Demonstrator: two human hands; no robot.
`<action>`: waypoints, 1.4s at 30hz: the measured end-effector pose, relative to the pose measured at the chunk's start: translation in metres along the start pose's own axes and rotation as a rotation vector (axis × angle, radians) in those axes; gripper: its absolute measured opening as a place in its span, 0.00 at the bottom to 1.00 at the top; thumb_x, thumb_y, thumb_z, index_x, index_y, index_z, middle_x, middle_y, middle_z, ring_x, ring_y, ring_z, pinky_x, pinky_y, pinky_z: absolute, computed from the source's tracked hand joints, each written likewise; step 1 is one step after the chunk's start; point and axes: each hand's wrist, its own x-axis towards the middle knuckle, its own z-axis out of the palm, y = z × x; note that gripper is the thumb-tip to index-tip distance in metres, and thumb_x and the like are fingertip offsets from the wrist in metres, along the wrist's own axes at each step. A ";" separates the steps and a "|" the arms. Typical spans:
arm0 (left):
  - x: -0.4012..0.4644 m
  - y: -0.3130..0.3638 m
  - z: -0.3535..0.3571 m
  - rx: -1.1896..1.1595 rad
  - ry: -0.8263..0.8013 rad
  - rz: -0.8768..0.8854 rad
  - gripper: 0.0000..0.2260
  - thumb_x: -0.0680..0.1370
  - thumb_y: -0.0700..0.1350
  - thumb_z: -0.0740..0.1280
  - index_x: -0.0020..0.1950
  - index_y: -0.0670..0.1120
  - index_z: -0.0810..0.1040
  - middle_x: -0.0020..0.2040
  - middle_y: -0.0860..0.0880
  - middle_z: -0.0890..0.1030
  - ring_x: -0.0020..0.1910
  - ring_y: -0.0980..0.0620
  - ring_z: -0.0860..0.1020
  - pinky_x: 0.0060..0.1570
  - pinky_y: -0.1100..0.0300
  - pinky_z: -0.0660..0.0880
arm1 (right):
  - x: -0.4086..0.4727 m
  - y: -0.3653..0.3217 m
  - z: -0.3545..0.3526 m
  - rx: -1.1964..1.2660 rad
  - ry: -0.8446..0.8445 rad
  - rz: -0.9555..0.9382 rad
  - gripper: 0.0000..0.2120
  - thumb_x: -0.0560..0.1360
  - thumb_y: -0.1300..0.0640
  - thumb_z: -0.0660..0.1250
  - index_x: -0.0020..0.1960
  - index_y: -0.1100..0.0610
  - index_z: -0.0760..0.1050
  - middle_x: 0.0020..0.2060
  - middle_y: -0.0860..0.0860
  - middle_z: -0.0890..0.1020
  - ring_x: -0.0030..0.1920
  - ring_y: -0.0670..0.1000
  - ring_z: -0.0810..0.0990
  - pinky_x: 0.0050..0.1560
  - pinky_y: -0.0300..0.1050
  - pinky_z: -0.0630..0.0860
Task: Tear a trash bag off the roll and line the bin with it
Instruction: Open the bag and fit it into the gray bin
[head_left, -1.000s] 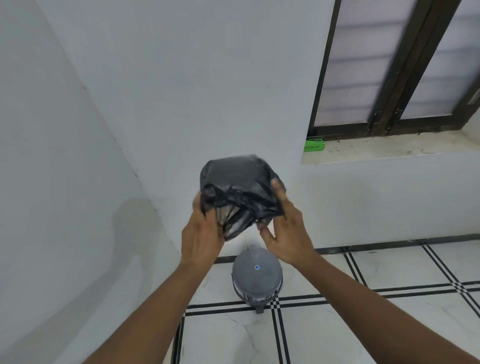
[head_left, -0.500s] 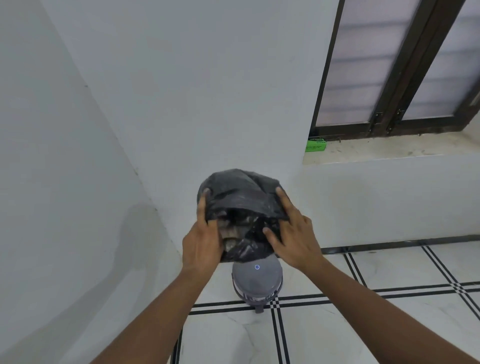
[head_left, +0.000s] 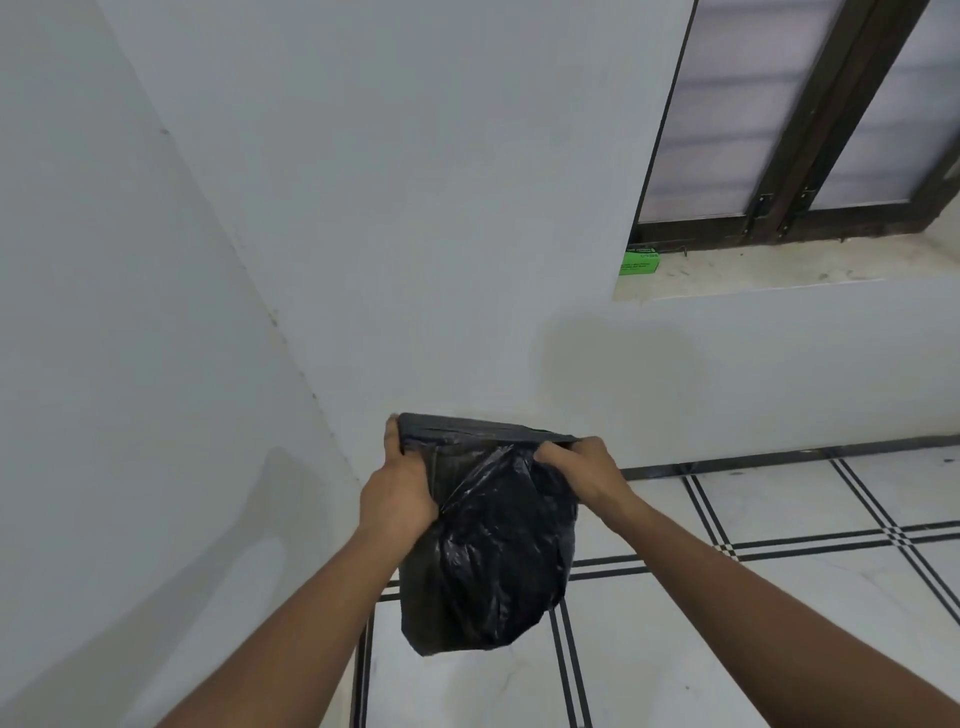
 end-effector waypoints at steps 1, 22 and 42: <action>-0.003 -0.005 0.001 0.004 0.023 0.008 0.14 0.75 0.37 0.71 0.60 0.42 0.76 0.84 0.48 0.33 0.33 0.50 0.73 0.38 0.55 0.72 | -0.001 0.002 0.007 -0.022 0.063 -0.033 0.18 0.72 0.49 0.71 0.32 0.57 0.69 0.29 0.52 0.68 0.29 0.48 0.68 0.31 0.42 0.65; 0.044 -0.065 0.019 -0.096 0.063 0.118 0.16 0.70 0.35 0.74 0.56 0.43 0.77 0.79 0.48 0.50 0.31 0.47 0.77 0.38 0.49 0.81 | 0.022 0.024 0.046 0.040 -0.028 0.064 0.18 0.65 0.53 0.77 0.53 0.56 0.84 0.49 0.52 0.87 0.52 0.51 0.85 0.58 0.53 0.84; 0.178 -0.044 0.060 -0.252 -0.148 0.014 0.34 0.67 0.47 0.76 0.72 0.49 0.74 0.78 0.56 0.58 0.50 0.45 0.83 0.56 0.49 0.81 | 0.166 0.001 0.046 -0.488 0.029 -0.144 0.19 0.69 0.57 0.76 0.54 0.52 0.70 0.40 0.49 0.82 0.36 0.44 0.78 0.33 0.35 0.72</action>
